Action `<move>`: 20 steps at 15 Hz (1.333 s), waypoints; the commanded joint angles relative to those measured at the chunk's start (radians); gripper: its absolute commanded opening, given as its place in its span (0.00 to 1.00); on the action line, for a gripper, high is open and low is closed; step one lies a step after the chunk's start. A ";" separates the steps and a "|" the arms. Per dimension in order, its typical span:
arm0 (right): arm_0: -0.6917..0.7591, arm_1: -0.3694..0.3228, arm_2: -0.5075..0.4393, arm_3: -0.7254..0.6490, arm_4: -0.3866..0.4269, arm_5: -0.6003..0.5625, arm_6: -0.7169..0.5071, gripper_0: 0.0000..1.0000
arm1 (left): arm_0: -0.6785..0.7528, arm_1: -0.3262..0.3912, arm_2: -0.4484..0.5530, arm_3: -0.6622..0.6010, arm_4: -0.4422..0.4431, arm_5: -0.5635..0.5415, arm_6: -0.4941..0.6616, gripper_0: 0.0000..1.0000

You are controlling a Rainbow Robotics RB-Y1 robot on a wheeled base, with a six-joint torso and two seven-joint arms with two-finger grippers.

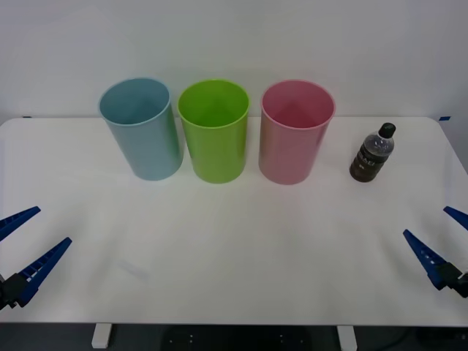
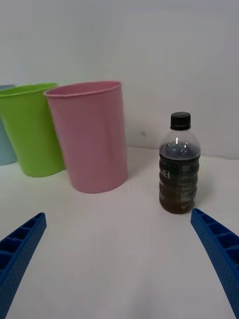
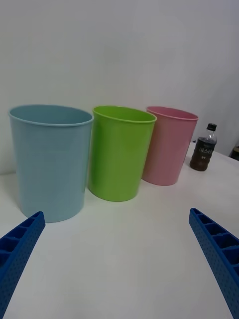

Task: Grasp the object on the table and drop it into the matching bin: aluminum can to the light blue bin, PET bottle to the pink bin.

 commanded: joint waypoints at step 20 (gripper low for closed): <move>-0.384 0.038 0.138 0.399 0.020 0.275 0.195 1.00 | 0.000 0.000 0.000 0.000 0.000 0.000 0.000 1.00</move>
